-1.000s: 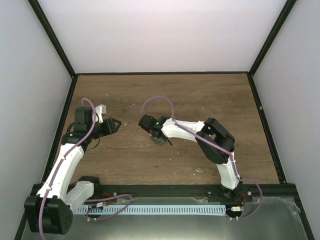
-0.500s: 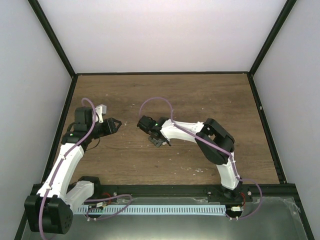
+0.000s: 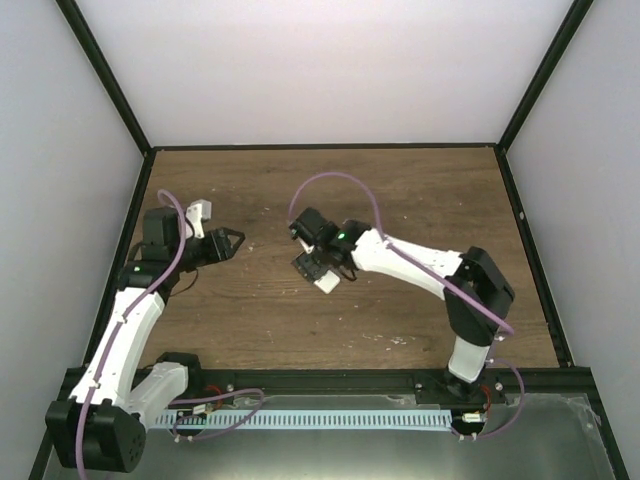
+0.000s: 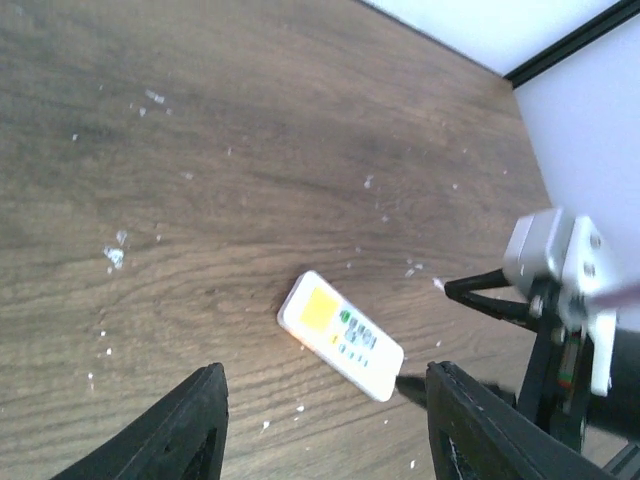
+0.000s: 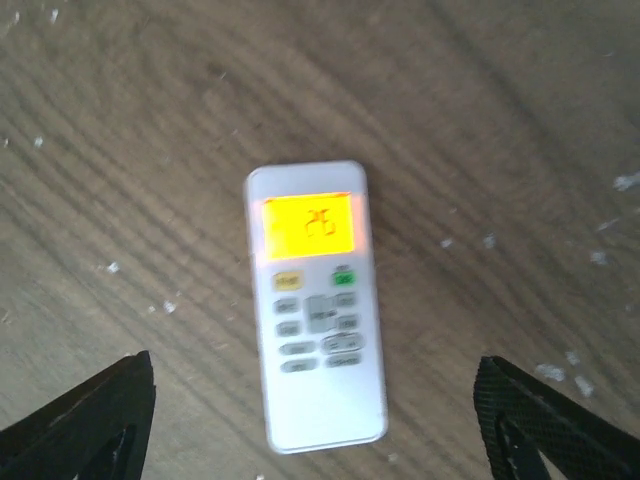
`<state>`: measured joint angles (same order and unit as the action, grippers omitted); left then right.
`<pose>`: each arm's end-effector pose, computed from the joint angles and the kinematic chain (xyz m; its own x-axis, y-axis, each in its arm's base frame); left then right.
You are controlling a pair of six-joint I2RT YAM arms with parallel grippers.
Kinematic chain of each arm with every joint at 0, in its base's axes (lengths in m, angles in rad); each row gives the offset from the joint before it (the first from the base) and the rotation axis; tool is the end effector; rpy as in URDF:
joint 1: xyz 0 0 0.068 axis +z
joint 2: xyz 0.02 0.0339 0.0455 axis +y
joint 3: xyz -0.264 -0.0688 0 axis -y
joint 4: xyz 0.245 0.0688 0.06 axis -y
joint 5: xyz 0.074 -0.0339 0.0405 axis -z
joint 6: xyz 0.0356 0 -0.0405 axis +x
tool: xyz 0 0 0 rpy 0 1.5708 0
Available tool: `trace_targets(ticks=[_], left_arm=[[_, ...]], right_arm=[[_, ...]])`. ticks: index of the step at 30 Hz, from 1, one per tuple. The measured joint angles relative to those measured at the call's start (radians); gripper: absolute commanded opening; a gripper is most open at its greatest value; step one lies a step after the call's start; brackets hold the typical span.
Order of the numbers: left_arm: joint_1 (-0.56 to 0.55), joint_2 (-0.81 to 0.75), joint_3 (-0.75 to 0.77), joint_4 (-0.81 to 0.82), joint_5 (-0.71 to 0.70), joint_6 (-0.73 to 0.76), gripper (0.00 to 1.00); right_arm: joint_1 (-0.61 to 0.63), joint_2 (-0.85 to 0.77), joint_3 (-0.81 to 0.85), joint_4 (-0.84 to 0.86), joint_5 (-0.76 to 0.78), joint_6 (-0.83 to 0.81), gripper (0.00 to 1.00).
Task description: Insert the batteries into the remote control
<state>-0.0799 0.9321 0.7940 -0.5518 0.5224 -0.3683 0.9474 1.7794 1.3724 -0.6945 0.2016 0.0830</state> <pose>0.1924 -0.0332 0.2844 -0.7549 -0.2526 -0.6052 0.1940 0.7956 -0.5740 0.2233 0.2984 0.2328 -0.5805 -0.6681 -0.4655 -0.6969 0.7033 -0.1405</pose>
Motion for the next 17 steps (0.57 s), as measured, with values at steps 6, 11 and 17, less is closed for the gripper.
trace_targets(ticks=[6,11,17], left_arm=[[0.0,-0.04,0.05,0.026,-0.062,-0.068,0.65],[0.0,-0.064,0.09,0.012,-0.208,-0.158,0.68],[0.0,-0.1,0.084,0.009,-0.279,-0.187,0.69]], right_arm=[[-0.239,-0.084,-0.052,0.067,-0.148,0.075,1.0],[-0.408,-0.094,-0.068,0.078,-0.201,0.122,1.0],[-0.451,-0.094,-0.077,0.091,-0.259,0.14,1.0]])
